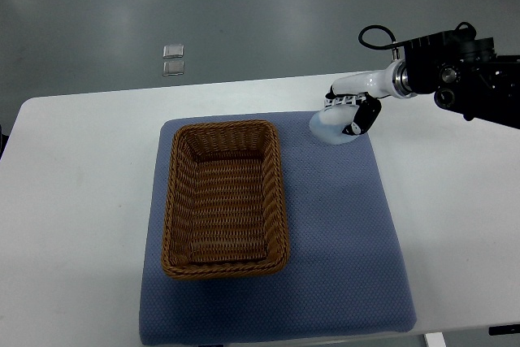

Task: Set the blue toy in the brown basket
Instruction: 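Lift the toy and carry it over the wicker basket, then lower the toy into the basket and open the right hand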

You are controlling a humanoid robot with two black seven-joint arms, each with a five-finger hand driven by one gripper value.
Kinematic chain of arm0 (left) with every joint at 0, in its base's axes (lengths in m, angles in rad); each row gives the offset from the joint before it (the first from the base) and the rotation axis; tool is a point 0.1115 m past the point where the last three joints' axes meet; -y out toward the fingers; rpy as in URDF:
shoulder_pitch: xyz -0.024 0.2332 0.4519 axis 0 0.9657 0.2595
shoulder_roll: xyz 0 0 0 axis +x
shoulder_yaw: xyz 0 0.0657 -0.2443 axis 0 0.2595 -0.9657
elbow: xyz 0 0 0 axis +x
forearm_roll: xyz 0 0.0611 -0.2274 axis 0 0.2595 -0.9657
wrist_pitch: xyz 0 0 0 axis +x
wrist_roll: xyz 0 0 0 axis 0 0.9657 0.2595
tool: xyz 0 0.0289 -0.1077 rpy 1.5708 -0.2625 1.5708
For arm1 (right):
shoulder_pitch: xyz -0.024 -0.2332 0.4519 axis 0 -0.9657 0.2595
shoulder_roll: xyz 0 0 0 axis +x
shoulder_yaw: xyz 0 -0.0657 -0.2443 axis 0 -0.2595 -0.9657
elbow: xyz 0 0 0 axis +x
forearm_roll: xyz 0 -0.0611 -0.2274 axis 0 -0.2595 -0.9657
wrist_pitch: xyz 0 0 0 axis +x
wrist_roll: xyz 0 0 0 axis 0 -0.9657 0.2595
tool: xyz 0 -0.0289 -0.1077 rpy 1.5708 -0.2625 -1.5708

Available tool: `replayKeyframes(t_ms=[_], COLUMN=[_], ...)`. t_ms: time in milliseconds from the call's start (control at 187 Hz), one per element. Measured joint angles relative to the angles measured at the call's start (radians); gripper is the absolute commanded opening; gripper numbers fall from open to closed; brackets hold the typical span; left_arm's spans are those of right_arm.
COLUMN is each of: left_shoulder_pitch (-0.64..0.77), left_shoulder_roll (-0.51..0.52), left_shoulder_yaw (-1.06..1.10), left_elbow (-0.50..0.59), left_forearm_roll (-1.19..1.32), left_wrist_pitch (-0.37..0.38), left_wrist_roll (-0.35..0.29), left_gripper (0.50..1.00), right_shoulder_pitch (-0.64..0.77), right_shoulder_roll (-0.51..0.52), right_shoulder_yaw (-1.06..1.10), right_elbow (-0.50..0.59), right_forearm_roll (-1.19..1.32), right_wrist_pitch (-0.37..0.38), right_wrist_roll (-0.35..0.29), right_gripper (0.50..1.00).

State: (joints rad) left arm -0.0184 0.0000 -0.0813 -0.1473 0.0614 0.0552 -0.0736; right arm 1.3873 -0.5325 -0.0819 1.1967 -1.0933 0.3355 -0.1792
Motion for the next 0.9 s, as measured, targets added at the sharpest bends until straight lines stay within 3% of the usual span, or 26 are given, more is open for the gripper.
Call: replayKeyframes(t_ms=[337, 690, 845, 898], left_shoulder_pitch=[0.000, 0.000, 0.000, 0.000], left_shoulder_roll=[0.000, 0.000, 0.000, 0.000], left_shoulder_yaw=[0.000, 0.000, 0.000, 0.000], left_elbow=[0.000, 0.000, 0.000, 0.000], left_forearm_roll=[0.000, 0.000, 0.000, 0.000], left_wrist_pitch=[0.000, 0.000, 0.000, 0.000], left_wrist_roll=[0.000, 0.000, 0.000, 0.000], left_gripper=[1.000, 1.000, 1.000, 1.000], right_shoulder_pitch=[0.068, -0.006, -0.043, -0.053], right_shoulder_roll=[0.134, 0.337, 0.400, 0.414], right_shoulder_yaw=[0.089, 0.097, 0.098, 0.098], right_elbow=[-0.001, -0.060, -0.102, -0.110], right_forearm_roll=[0.025, 0.018, 0.013, 0.011], right_wrist_pitch=[-0.012, -0.029, -0.045, -0.051], right_wrist_roll=[0.003, 0.004, 0.004, 0.004], right_gripper=[0.599, 0.609, 0.643, 0.684])
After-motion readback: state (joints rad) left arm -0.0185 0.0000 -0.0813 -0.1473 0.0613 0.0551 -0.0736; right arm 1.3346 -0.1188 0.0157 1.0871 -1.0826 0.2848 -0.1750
